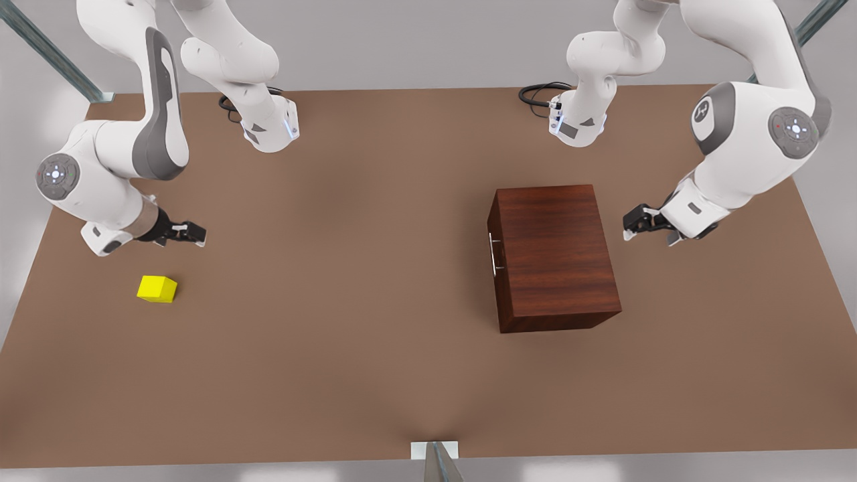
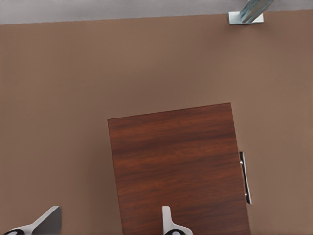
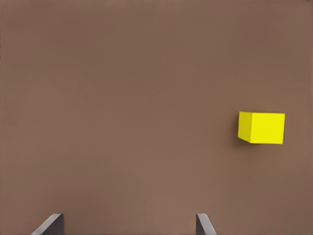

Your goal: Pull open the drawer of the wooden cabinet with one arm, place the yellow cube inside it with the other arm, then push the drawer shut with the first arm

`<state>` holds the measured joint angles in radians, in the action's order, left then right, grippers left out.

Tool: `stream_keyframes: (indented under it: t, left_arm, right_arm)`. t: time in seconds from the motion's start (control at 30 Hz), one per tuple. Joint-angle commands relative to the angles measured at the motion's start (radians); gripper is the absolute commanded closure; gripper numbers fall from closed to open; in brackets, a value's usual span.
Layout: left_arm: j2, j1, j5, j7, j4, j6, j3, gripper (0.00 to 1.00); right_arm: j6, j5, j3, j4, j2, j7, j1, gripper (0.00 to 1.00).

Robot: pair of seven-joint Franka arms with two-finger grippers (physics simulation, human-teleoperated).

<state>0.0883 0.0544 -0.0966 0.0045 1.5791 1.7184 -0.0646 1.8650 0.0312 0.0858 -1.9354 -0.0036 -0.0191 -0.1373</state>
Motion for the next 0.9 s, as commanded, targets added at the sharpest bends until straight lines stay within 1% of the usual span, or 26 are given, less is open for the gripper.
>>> stream_keyframes:
  t: [0.0, 0.1, 0.13, 0.17, 0.23, 0.27, 0.33, 0.4, 0.43, 0.5, 0.57, 0.67, 0.8, 0.83, 0.87]
  left_arm:
    - [-0.001, -0.007, 0.001, 0.045, -0.001, 0.043, -0.001, 0.00]
    - [0.001, 0.008, -0.009, 0.049, -0.004, 0.032, -0.003, 0.00]
    - [0.016, 0.070, 0.012, 0.025, -0.001, 0.027, -0.004, 0.00]
    - [0.036, 0.197, 0.095, -0.144, -0.010, 0.021, -0.004, 0.00]
    - [0.064, 0.349, 0.121, -0.333, -0.010, 0.023, -0.004, 0.00]
    - [0.088, 0.409, 0.127, -0.402, -0.011, 0.023, -0.004, 0.00]
    - [0.136, 0.528, 0.161, -0.534, -0.018, 0.030, -0.004, 0.00]
    - [0.186, 0.611, 0.175, -0.656, -0.018, 0.043, -0.004, 0.00]
    - [0.223, 0.630, 0.208, -0.699, -0.013, 0.110, -0.004, 0.00]
    - [0.272, 0.628, 0.212, -0.758, -0.007, 0.162, -0.003, 0.00]
    - [0.309, 0.627, 0.212, -0.778, -0.007, 0.190, -0.001, 0.00]
    - [0.341, 0.639, 0.216, -0.822, -0.005, 0.216, -0.001, 0.00]
    - [0.375, 0.651, 0.308, -0.841, 0.002, 0.214, -0.001, 0.00]
    - [0.383, 0.657, 0.310, -0.854, 0.002, 0.216, -0.001, 0.00]
    - [0.384, 0.657, 0.314, -0.854, 0.002, 0.214, -0.001, 0.00]
  right_arm:
    - [0.091, -0.001, -0.003, 0.001, 0.001, 0.022, 0.004, 0.00]
    - [0.075, -0.034, 0.000, 0.001, 0.005, -0.021, 0.007, 0.00]
    - [0.071, -0.093, -0.001, 0.003, 0.007, -0.230, 0.007, 0.00]
    - [0.049, -0.097, 0.000, 0.013, 0.010, -0.474, 0.005, 0.00]
    - [0.046, -0.131, -0.003, 0.075, 0.062, -0.866, 0.002, 0.00]
    - [0.043, -0.143, -0.006, 0.121, 0.086, -0.936, 0.001, 0.00]
    - [0.046, -0.152, -0.003, 0.134, 0.103, -0.961, 0.004, 0.00]
    - [0.063, -0.140, 0.008, 0.145, 0.103, -1.108, 0.007, 0.00]
    - [0.137, -0.148, 0.012, 0.139, 0.123, -1.186, 0.015, 0.00]
    - [0.232, -0.146, 0.011, 0.135, 0.191, -1.260, -0.004, 0.00]
    - [0.238, -0.148, 0.006, 0.136, 0.234, -1.326, -0.028, 0.00]
    - [0.316, -0.146, 0.006, 0.130, 0.269, -1.443, -0.070, 0.00]
    - [0.385, -0.149, 0.008, 0.092, 0.278, -1.495, -0.093, 0.00]
    - [0.466, -0.149, 0.008, 0.038, 0.272, -1.524, -0.107, 0.00]
    - [0.508, -0.151, 0.008, -0.002, 0.264, -1.527, -0.114, 0.00]
